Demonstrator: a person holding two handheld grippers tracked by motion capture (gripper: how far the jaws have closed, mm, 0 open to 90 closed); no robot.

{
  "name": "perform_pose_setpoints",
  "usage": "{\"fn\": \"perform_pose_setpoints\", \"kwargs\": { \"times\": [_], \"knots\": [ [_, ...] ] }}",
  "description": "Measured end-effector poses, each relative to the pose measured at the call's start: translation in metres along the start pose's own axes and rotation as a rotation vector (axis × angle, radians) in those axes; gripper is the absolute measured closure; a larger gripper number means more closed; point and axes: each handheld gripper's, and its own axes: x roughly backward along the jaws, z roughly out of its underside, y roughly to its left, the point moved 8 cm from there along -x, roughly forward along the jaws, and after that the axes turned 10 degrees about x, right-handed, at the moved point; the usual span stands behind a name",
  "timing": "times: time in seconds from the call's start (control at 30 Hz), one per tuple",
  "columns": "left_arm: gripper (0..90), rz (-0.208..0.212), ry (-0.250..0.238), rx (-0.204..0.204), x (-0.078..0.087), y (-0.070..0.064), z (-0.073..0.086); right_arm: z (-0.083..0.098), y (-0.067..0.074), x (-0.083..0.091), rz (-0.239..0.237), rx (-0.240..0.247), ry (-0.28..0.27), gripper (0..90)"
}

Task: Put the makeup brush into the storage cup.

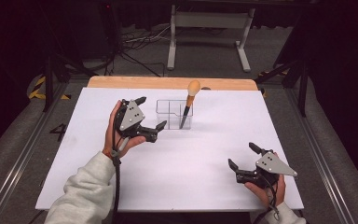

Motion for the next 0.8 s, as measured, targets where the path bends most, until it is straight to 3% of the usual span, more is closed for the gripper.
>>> {"fn": "perform_pose_setpoints", "kwargs": {
  "times": [0.8],
  "knots": [
    [1.9,-0.027,0.035,-0.038,0.047,0.004,0.036,-0.001,0.000,0.001,0.007,0.011,-0.002,8.2]
  ]
}}
